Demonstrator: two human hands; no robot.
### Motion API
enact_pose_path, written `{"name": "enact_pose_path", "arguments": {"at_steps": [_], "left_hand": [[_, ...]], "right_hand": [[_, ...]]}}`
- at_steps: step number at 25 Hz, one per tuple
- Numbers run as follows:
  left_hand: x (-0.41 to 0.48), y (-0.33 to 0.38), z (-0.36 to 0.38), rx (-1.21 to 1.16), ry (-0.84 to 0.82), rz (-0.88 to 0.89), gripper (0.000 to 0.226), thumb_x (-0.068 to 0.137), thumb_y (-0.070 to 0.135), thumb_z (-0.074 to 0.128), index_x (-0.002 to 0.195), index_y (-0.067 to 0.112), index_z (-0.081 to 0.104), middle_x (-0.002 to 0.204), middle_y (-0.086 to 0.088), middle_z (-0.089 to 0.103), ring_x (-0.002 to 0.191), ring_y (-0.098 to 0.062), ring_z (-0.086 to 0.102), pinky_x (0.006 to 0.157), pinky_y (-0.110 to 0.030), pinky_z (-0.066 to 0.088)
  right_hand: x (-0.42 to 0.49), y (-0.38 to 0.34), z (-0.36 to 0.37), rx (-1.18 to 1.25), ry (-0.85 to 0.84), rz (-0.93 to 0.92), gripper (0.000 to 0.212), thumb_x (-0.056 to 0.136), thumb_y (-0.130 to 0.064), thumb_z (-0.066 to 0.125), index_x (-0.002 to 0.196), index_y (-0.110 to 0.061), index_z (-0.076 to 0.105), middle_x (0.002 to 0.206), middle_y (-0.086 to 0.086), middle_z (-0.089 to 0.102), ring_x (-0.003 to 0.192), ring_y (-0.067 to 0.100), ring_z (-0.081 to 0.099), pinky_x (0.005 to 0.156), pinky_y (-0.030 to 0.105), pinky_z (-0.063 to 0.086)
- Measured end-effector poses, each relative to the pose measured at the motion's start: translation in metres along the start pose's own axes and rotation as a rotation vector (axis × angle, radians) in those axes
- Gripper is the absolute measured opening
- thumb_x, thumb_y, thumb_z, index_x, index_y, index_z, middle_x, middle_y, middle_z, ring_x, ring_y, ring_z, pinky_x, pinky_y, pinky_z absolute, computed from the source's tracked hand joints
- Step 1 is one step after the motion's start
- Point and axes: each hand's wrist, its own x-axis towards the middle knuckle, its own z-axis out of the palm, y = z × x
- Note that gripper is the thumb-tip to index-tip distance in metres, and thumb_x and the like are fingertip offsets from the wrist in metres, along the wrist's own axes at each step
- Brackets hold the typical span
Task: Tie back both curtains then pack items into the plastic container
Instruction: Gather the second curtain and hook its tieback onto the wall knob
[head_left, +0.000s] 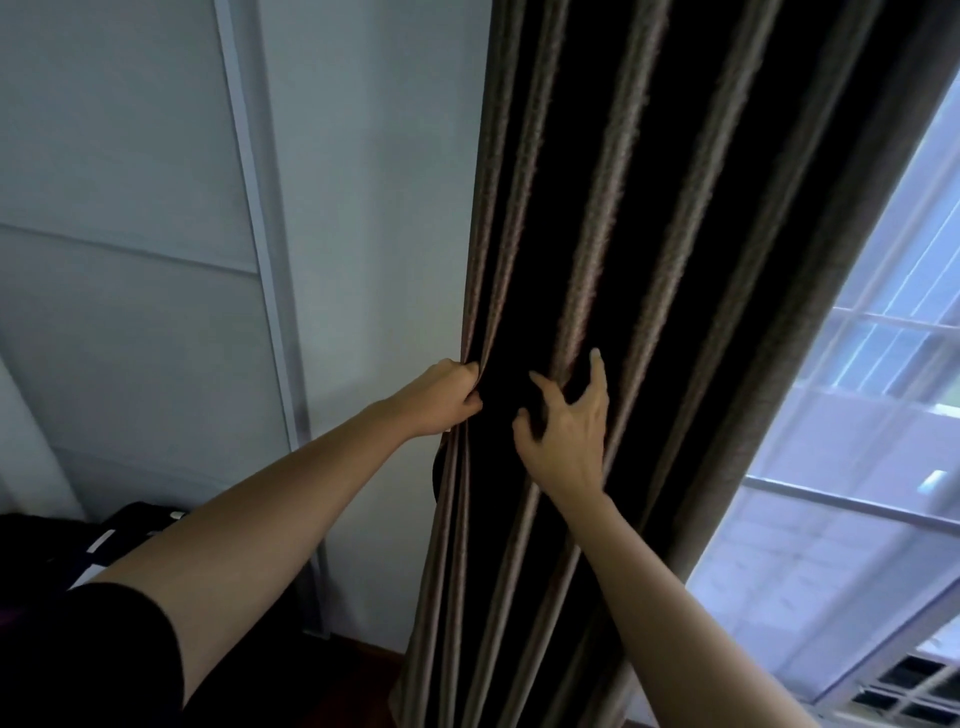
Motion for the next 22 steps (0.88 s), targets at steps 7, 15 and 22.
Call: {"name": "enact_pose_path", "arguments": {"at_steps": [7,15,22], "left_hand": [[0.009,0.005,0.005,-0.001,-0.052,0.015,0.014,0.092,0.008,0.046,0.078,0.008,0.044,0.071,-0.009,0.050,0.063,-0.021,0.051,0.059,-0.029,0.037],[0.014,0.019,0.007,-0.029,-0.096,0.014,0.033,0.096,0.008,0.040,0.065,0.015,0.031,0.062,0.000,0.039,0.049,-0.009,0.037,0.047,-0.022,0.029],[0.014,0.036,0.016,-0.058,-0.054,-0.044,0.035,0.089,0.041,0.056,0.087,0.007,0.049,0.070,0.003,0.047,0.061,-0.013,0.050,0.057,-0.027,0.043]], "right_hand": [[-0.010,0.031,0.032,0.067,-0.745,-0.099,0.077,0.083,-0.023,0.058,0.149,-0.012,0.020,0.158,0.009,0.007,0.143,0.026,0.021,0.115,0.029,0.025],[-0.037,0.030,0.044,-0.054,-0.918,-0.129,0.070,0.087,-0.022,0.055,0.148,-0.009,0.023,0.159,0.008,0.005,0.140,0.029,0.024,0.112,0.027,0.030],[-0.036,0.013,0.042,-0.200,-0.988,-0.100,0.049,0.092,-0.027,0.047,0.134,-0.003,0.044,0.148,0.014,0.030,0.131,0.031,0.034,0.105,0.029,0.030]]}}
